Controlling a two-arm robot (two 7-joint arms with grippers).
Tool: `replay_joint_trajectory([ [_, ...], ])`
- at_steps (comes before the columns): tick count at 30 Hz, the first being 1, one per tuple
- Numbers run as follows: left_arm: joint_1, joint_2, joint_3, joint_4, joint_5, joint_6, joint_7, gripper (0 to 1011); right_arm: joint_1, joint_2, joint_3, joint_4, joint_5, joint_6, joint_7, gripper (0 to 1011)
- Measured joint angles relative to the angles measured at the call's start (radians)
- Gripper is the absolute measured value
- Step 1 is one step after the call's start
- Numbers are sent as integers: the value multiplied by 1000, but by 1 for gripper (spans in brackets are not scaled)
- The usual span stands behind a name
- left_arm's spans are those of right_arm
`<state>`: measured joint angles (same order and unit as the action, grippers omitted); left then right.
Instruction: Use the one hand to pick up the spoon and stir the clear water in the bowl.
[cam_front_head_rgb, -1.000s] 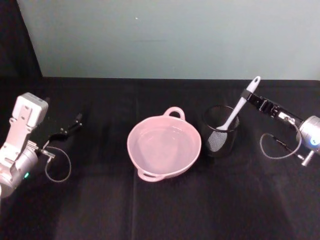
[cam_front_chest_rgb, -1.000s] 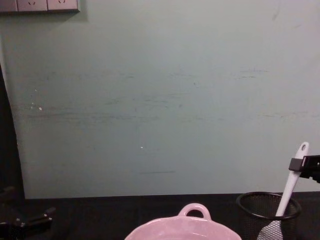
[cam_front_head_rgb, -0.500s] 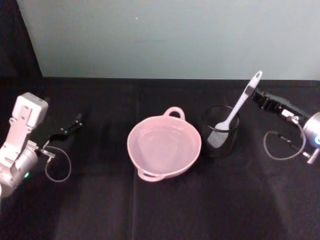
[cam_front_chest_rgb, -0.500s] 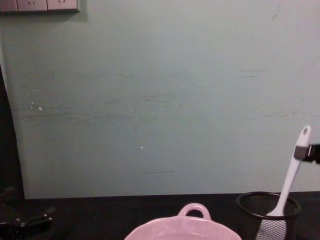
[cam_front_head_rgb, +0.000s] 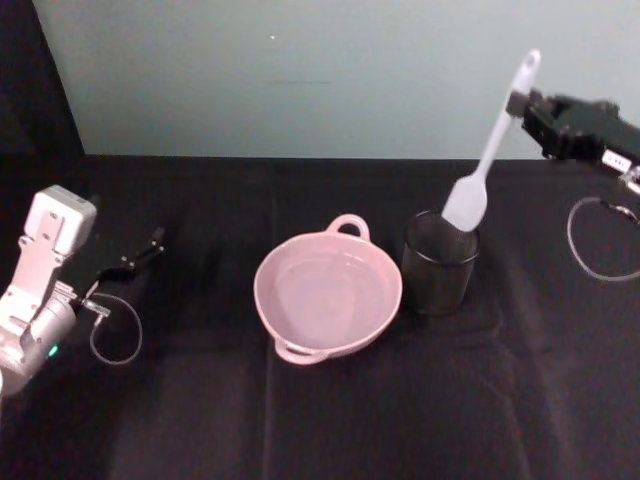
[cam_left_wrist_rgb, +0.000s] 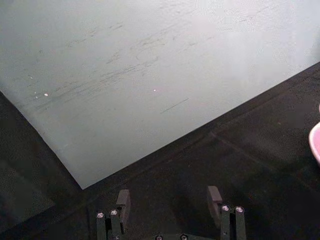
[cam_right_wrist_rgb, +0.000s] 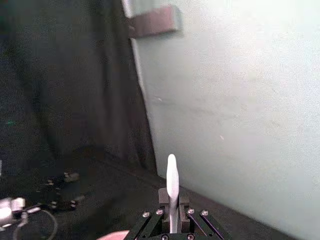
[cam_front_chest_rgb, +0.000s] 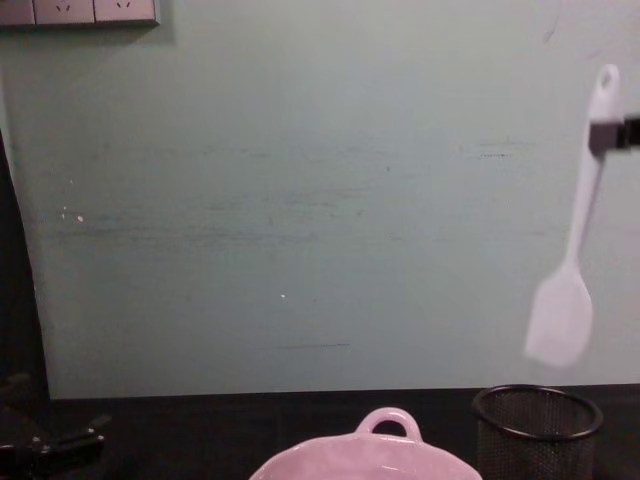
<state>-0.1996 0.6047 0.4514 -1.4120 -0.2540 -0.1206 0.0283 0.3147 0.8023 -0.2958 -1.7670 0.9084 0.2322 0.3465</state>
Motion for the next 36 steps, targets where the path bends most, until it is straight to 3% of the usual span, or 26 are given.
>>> replay_joint_trajectory([
  [3,0,0,0,0,0,0,0,1011,31,3,-7,-30,-7,12,18,109],
  [9,0,0,0,0,0,0,0,1011,105,-38,-76,-34,-35,13,73,109],
  [16,0,0,0,0,0,0,0,1011,162,-133,-180,87,-95,-59,158,109],
  [20,0,0,0,0,0,0,0,1011,175,-201,-239,206,-167,-154,212,109],
  [26,0,0,0,0,0,0,0,1011,180,-257,-284,330,-240,-238,262,109],
  [36,0,0,0,0,0,0,0,1011,154,-281,-298,391,-279,-276,300,109],
])
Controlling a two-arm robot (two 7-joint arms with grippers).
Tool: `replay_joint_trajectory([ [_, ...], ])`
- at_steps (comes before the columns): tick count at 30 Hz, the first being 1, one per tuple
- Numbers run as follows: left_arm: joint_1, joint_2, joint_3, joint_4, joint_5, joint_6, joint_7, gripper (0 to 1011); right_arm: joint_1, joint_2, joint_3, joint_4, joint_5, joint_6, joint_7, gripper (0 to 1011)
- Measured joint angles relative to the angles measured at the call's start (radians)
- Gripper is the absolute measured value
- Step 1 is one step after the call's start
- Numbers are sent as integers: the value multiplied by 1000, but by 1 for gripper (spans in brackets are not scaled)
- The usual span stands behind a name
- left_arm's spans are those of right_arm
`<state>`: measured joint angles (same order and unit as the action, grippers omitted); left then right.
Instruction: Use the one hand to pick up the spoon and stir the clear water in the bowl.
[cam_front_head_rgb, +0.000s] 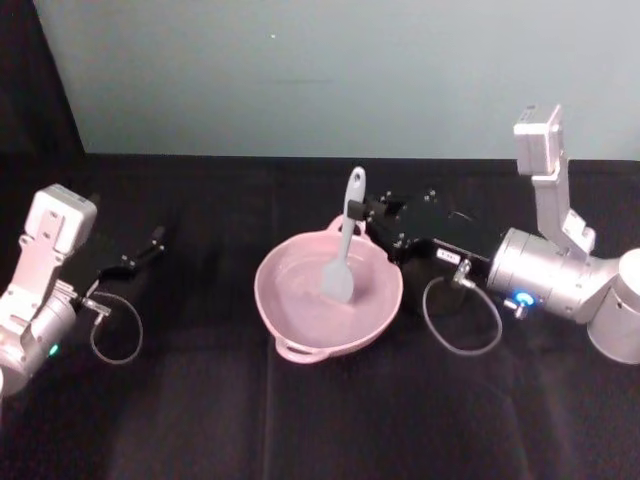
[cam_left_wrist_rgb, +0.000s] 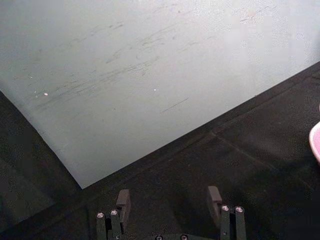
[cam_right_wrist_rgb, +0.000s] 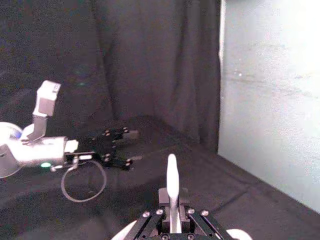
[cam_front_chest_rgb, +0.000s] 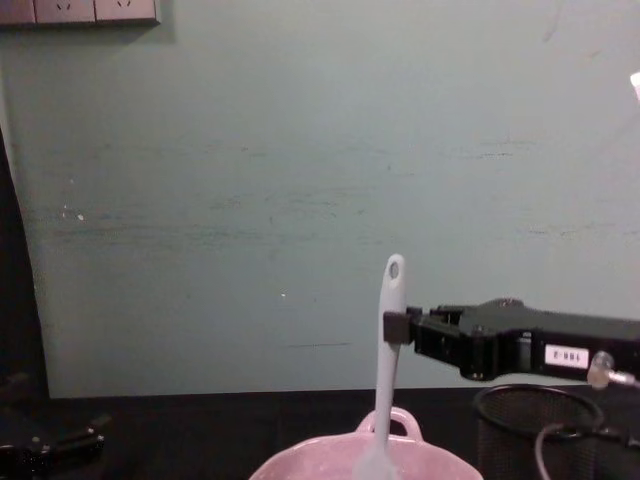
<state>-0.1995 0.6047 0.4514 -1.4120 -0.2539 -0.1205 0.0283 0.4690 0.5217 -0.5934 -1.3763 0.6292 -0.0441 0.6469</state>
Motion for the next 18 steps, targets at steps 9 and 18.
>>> replay_joint_trajectory([
  [9,0,0,0,0,0,0,0,1011,-21,-39,-12,1,-15,5,29,109],
  [18,0,0,0,0,0,0,0,1011,6,-132,-22,91,-84,-74,6,109],
])
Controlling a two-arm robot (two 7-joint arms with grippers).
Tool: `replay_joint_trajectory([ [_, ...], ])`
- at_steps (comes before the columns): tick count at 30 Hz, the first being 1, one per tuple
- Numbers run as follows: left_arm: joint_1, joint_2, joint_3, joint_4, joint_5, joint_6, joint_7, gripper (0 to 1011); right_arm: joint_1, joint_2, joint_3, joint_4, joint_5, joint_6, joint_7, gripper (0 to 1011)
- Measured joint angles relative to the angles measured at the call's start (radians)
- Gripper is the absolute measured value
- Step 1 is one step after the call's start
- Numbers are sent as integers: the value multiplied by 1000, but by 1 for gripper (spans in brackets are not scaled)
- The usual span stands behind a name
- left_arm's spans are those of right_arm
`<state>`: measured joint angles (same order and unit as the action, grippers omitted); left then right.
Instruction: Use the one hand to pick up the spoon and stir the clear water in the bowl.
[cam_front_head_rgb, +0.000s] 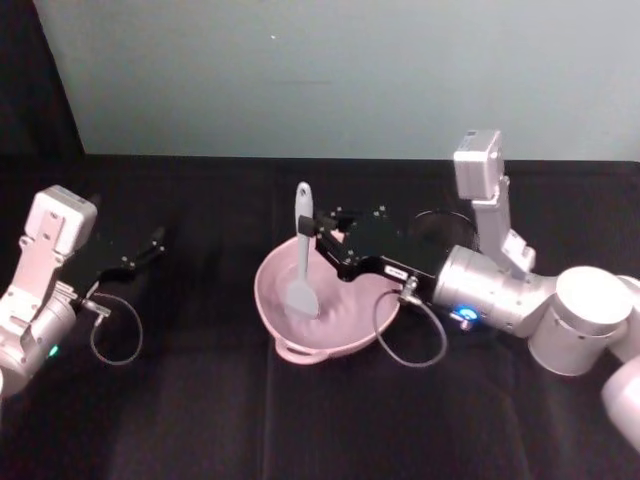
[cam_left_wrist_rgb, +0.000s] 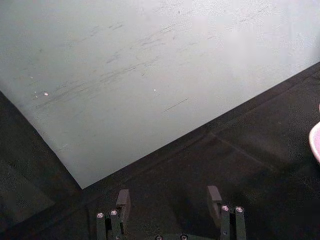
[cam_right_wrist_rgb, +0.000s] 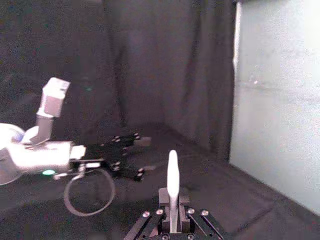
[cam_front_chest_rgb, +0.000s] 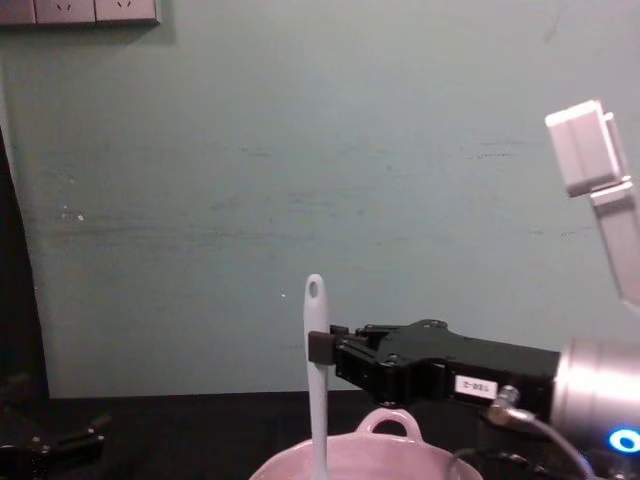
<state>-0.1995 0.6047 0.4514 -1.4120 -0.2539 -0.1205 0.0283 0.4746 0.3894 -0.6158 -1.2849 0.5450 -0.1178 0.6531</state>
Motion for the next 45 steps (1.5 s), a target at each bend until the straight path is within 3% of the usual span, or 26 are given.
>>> replay_joint_trajectory([
  [6,0,0,0,0,0,0,0,1011,14,-56,23,74,-78,-99,-90,108],
  [10,0,0,0,0,0,0,0,1011,11,-56,39,78,-125,-123,-146,109],
  [14,0,0,0,0,0,0,0,1011,-4,-34,55,53,-150,-120,-170,109],
  [21,0,0,0,0,0,0,0,1011,-74,37,94,-61,-137,-67,-159,109],
  [25,0,0,0,0,0,0,0,1011,-134,80,120,-151,-88,-10,-126,109],
  [29,0,0,0,0,0,0,0,1011,-179,91,133,-208,-46,28,-98,109],
  [33,0,0,0,0,0,0,0,1011,-196,80,132,-227,-23,40,-79,109],
  [37,0,0,0,0,0,0,0,1011,-191,38,112,-213,-11,31,-63,109],
  [42,0,0,0,0,0,0,0,1011,-159,-21,94,-149,-30,-19,-60,109],
  [45,0,0,0,0,0,0,0,1011,-121,-68,89,-71,-61,-65,-70,109],
])
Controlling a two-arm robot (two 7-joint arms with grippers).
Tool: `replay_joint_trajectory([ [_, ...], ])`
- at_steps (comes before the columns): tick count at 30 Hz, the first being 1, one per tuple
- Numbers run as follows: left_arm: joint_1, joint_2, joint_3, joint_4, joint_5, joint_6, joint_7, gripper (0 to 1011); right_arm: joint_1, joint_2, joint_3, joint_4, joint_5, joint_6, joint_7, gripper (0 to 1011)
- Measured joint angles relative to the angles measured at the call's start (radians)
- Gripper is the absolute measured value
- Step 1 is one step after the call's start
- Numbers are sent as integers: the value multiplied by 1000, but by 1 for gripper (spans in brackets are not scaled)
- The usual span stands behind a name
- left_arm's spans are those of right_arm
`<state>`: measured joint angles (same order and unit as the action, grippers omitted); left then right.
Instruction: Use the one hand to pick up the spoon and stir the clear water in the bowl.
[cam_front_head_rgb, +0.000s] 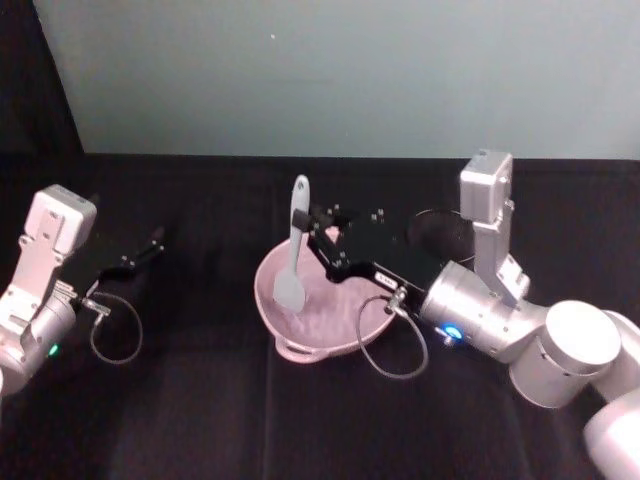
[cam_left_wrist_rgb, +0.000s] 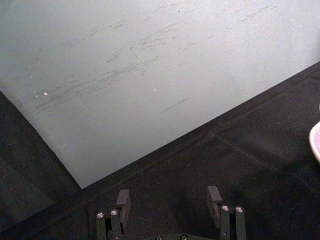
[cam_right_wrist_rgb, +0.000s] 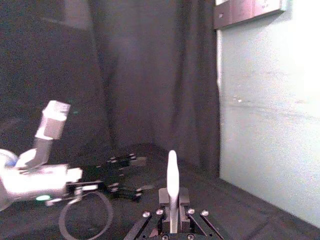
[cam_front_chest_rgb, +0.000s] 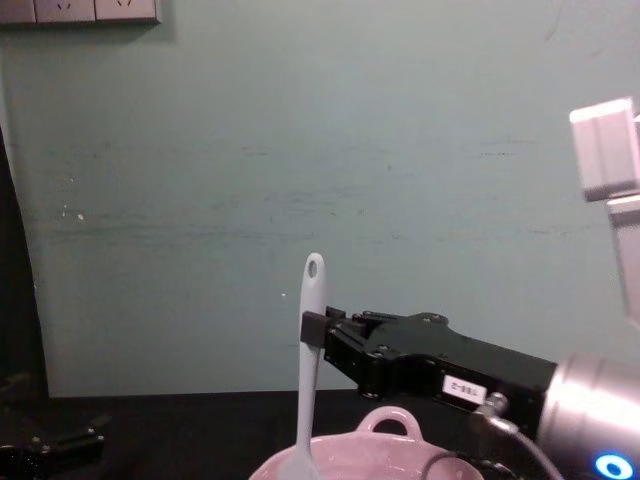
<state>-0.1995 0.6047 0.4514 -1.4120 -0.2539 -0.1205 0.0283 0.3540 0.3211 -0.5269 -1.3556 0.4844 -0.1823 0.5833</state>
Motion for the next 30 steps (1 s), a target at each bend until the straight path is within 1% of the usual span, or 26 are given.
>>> replay_joint_trajectory([
  [1,0,0,0,0,0,0,0,1011,9,-10,1,18,-7,-9,-3,109],
  [2,0,0,0,0,0,0,0,1011,23,-26,4,49,-21,-30,-11,109],
  [5,0,0,0,0,0,0,0,1011,42,-44,12,88,-42,-58,-25,109],
  [9,0,0,0,0,0,0,0,1011,60,-55,31,125,-70,-87,-52,109],
  [11,0,0,0,0,0,0,0,1011,64,-55,44,135,-87,-98,-67,109],
  [13,0,0,0,0,0,0,0,1011,63,-46,57,134,-100,-101,-79,109],
  [14,0,0,0,0,0,0,0,1011,58,-38,65,126,-106,-101,-83,109],
  [15,0,0,0,0,0,0,0,1011,58,-38,65,126,-106,-101,-83,109],
  [18,0,0,0,0,0,0,0,1011,31,-4,86,79,-112,-80,-85,109],
  [21,0,0,0,0,0,0,0,1011,10,18,97,44,-111,-61,-80,109],
  [22,0,0,0,0,0,0,0,1011,-7,33,105,16,-104,-43,-72,109],
  [25,0,0,0,0,0,0,0,1011,-34,55,113,-26,-90,-10,-56,109],
  [26,0,0,0,0,0,0,0,1011,-54,69,117,-56,-77,10,-45,109],
  [27,0,0,0,0,0,0,0,1011,-54,69,117,-56,-77,10,-45,109],
  [30,0,0,0,0,0,0,0,1011,-92,89,118,-110,-46,43,-23,109],
])
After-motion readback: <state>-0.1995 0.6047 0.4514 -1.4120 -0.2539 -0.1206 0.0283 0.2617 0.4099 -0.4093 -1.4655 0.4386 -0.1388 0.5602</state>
